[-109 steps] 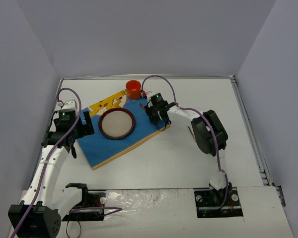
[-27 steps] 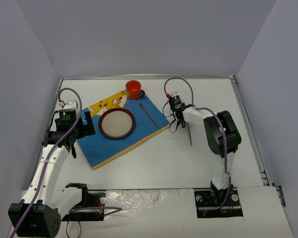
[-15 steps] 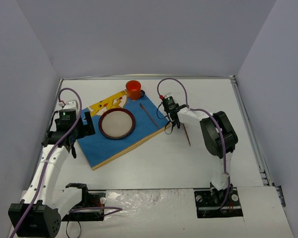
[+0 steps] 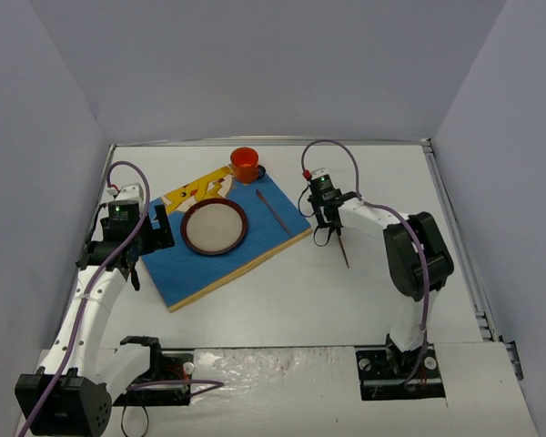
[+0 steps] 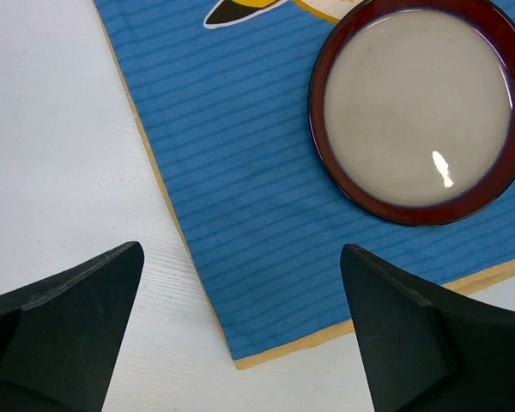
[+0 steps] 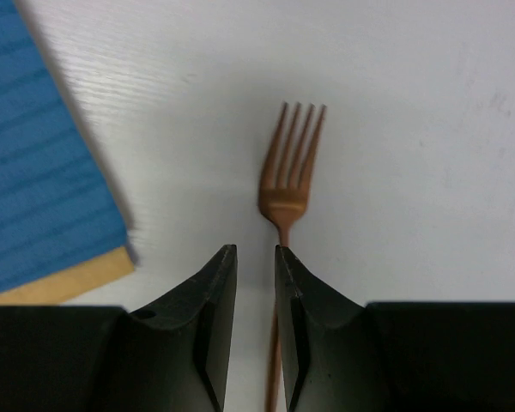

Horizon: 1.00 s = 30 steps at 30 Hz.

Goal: Set the dinner table for one person

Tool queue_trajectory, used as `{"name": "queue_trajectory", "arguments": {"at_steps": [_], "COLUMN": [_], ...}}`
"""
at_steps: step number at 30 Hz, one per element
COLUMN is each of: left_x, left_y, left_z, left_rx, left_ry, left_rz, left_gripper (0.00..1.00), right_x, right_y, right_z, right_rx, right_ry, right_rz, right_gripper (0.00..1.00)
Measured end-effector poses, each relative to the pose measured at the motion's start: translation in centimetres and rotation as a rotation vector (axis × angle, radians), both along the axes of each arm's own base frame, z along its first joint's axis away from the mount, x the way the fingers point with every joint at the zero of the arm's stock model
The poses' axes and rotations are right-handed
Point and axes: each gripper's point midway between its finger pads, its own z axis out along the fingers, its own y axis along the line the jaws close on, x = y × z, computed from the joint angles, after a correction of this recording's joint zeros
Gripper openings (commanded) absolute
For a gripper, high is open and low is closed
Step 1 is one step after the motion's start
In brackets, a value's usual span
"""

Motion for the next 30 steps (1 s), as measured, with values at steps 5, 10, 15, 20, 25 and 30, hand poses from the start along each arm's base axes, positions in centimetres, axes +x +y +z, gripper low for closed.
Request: {"name": "queue_trajectory", "arguments": {"at_steps": [5, 10, 15, 20, 25, 30], "left_x": [0.0, 0.0, 0.0, 0.0, 0.0, 0.0], "left_y": [0.0, 0.0, 0.0, 0.0, 0.0, 0.0], "left_z": [0.0, 0.0, 0.0, 0.0, 0.0, 0.0], "left_rx": [0.000, 0.000, 0.000, 0.000, 0.000, 0.000], "left_ry": [0.000, 0.000, 0.000, 0.000, 0.000, 0.000], "left_rz": [0.000, -0.001, -0.001, 0.000, 0.000, 0.000], "left_gripper": [0.97, 0.97, 0.97, 0.97, 0.97, 0.97], "right_x": [-1.0, -2.5, -2.7, -2.1, -2.1, -2.7], "right_y": [-2.8, -3.4, -2.3, -1.8, -1.6, -1.4], "right_z": [-0.3, -2.1, -2.2, -1.9, -2.1, -1.4], "right_rx": [0.102, 0.147, 0.194, 0.218, 0.228, 0.247], "right_ry": [0.014, 0.068, 0.074, 0.051, 0.047, 0.035], "right_rz": [-0.081, -0.101, -0.073, -0.062, -0.059, -0.043], "right_gripper": [0.28, 0.28, 0.28, 0.28, 0.28, 0.28]}}
